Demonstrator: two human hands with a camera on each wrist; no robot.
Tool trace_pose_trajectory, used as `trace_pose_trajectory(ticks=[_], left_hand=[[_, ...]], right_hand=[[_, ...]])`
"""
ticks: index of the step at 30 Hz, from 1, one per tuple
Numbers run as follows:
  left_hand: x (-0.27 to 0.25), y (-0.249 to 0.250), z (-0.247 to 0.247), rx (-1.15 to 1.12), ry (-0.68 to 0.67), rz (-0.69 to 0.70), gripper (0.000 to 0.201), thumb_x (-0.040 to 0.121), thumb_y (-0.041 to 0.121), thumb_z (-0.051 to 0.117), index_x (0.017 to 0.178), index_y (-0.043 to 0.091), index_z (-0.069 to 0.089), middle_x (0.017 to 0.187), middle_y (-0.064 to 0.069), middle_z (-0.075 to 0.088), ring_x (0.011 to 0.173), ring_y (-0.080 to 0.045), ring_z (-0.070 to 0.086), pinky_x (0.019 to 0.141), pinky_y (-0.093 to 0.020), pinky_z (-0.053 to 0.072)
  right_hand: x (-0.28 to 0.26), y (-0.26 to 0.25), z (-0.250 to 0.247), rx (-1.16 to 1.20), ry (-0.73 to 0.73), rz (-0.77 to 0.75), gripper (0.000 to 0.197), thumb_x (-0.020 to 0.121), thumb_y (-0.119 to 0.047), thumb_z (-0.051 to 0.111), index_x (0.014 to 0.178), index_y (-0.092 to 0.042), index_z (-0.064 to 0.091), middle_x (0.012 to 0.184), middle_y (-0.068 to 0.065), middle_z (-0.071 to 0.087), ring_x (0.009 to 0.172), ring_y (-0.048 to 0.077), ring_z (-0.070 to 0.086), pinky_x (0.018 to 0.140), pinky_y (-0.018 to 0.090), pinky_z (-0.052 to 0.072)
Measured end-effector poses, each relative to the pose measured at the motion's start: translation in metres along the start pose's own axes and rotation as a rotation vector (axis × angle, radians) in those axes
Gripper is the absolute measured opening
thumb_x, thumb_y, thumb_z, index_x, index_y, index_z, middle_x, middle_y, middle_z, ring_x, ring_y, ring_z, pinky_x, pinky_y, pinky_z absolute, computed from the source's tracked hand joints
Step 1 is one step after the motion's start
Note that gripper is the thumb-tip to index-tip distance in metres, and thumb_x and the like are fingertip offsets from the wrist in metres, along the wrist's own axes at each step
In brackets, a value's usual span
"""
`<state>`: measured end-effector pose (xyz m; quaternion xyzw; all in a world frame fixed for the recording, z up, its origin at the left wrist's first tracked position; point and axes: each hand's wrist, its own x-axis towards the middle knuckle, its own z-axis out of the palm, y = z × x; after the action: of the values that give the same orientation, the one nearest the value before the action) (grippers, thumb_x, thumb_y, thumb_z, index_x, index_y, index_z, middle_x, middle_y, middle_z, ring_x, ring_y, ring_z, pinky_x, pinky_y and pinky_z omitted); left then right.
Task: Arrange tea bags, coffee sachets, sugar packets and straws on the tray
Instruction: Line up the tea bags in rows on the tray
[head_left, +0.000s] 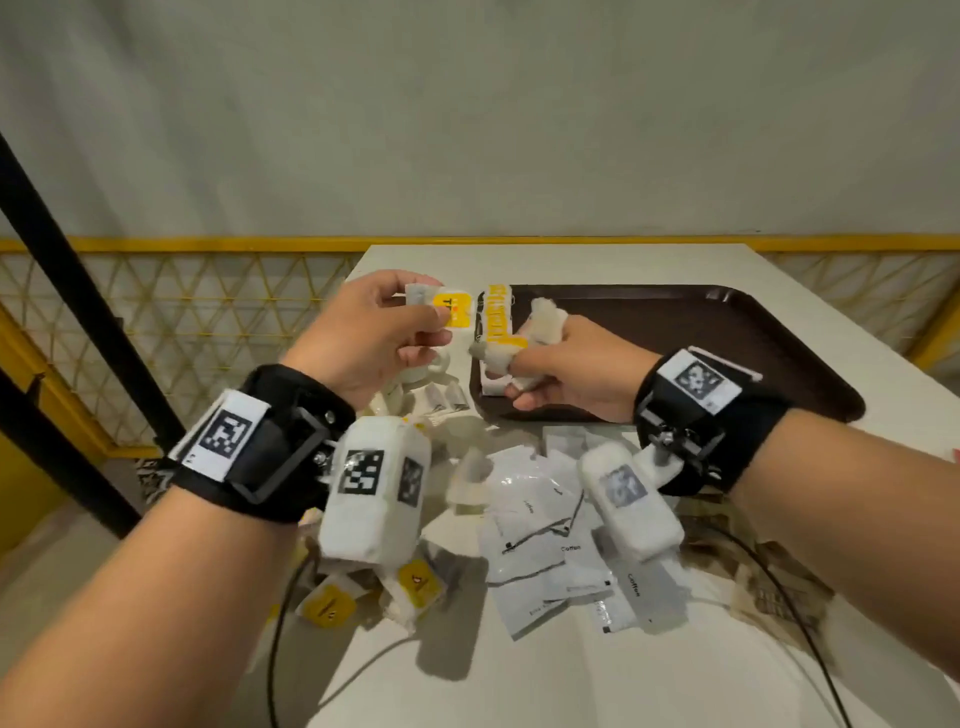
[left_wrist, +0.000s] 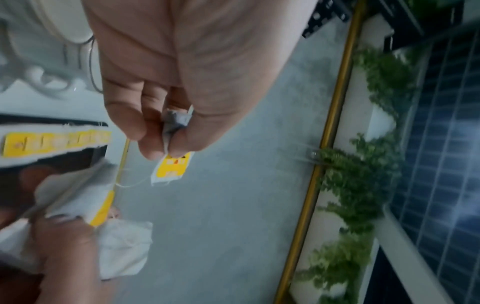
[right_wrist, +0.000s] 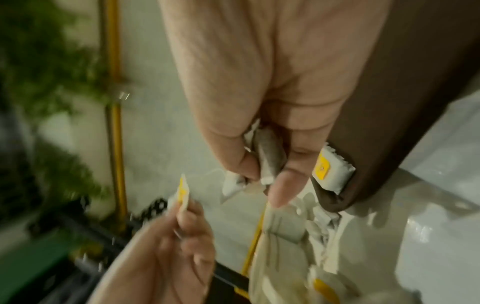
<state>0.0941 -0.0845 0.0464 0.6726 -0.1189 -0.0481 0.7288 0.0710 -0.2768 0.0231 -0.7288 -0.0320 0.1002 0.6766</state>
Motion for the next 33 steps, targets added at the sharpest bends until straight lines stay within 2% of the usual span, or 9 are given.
trace_pose_trajectory(ticks=[3,7,12,16,21,23,28,30,33], left_hand=[[0.002,-0.015,0.025,-0.092,0.026,-0.066,0.016,0.089,-0.001,0.058,0.086,0.014,0.058,0.07,-0.002,0.064,0.061,-0.013,0.065,0.052,-0.023,0.05],[0.005,-0.039,0.054,-0.131,0.027,-0.146,0.013,0.09,0.005,0.059,0.083,0.016,0.058,0.067,0.0,0.065,0.063,-0.011,0.063,0.049,-0.021,0.049],[0.003,-0.062,0.069,-0.228,0.003,-0.245,0.01,0.09,0.005,0.057,0.087,0.014,0.058,0.066,-0.001,0.066,0.057,-0.01,0.063,0.054,-0.022,0.051],[0.0,-0.074,0.064,-0.222,-0.036,-0.232,0.017,0.092,0.002,0.055,0.103,0.013,0.061,0.089,-0.006,0.07,0.078,-0.016,0.067,0.07,-0.028,0.053],[-0.002,-0.079,0.057,-0.232,-0.053,-0.23,0.011,0.092,0.004,0.055,0.096,0.009,0.063,0.078,-0.004,0.072,0.074,-0.013,0.069,0.079,-0.035,0.053],[-0.001,-0.079,0.055,-0.214,-0.054,-0.239,0.008,0.092,0.007,0.056,0.094,0.009,0.063,0.078,-0.005,0.07,0.074,-0.015,0.067,0.081,-0.036,0.052],[-0.003,-0.08,0.056,-0.171,-0.057,-0.253,0.007,0.093,0.011,0.056,0.092,0.01,0.063,0.091,-0.011,0.066,0.078,-0.019,0.06,0.074,-0.034,0.051],[-0.004,-0.08,0.058,-0.148,-0.084,-0.242,0.008,0.093,0.01,0.056,0.092,0.01,0.063,0.089,-0.011,0.064,0.075,-0.019,0.059,0.071,-0.032,0.05],[-0.005,-0.08,0.058,-0.138,-0.089,-0.223,0.008,0.092,0.01,0.056,0.091,0.011,0.064,0.086,-0.01,0.064,0.073,-0.018,0.059,0.074,-0.034,0.05]], right_hand=[[-0.007,0.005,-0.014,0.28,0.052,0.047,0.017,0.092,0.008,0.049,0.092,-0.009,0.053,0.076,0.009,0.071,0.067,0.022,0.07,0.067,0.033,0.06],[-0.014,0.016,-0.023,0.423,0.051,0.059,0.026,0.091,0.01,0.048,0.1,-0.012,0.057,0.083,0.014,0.069,0.069,0.024,0.071,0.071,0.037,0.06],[-0.017,0.026,-0.03,0.354,0.115,0.039,0.007,0.094,-0.004,0.056,0.094,-0.009,0.061,0.082,0.013,0.067,0.071,0.019,0.067,0.064,0.028,0.059],[-0.014,0.03,-0.033,0.439,0.142,0.062,0.008,0.092,-0.014,0.061,0.09,-0.006,0.062,0.081,0.014,0.066,0.067,0.02,0.067,0.059,0.027,0.057],[-0.008,0.033,-0.034,0.412,0.148,0.071,0.011,0.091,-0.013,0.062,0.084,-0.005,0.063,0.079,0.012,0.064,0.072,0.02,0.066,0.062,0.025,0.057],[-0.007,0.033,-0.032,0.361,0.137,0.078,0.009,0.09,-0.011,0.064,0.082,-0.007,0.065,0.077,0.011,0.063,0.072,0.018,0.065,0.063,0.025,0.056],[-0.006,0.031,-0.028,0.257,0.185,0.112,0.026,0.089,-0.031,0.065,0.079,-0.009,0.059,0.065,0.005,0.056,0.057,0.014,0.054,0.051,0.023,0.047],[-0.005,0.031,-0.026,0.252,0.156,0.115,0.022,0.09,-0.03,0.065,0.081,-0.01,0.061,0.067,0.005,0.056,0.057,0.013,0.051,0.051,0.022,0.043],[-0.005,0.033,-0.025,0.252,0.085,0.117,0.017,0.09,-0.019,0.065,0.103,-0.008,0.067,0.074,0.005,0.059,0.061,0.011,0.051,0.051,0.02,0.045]])
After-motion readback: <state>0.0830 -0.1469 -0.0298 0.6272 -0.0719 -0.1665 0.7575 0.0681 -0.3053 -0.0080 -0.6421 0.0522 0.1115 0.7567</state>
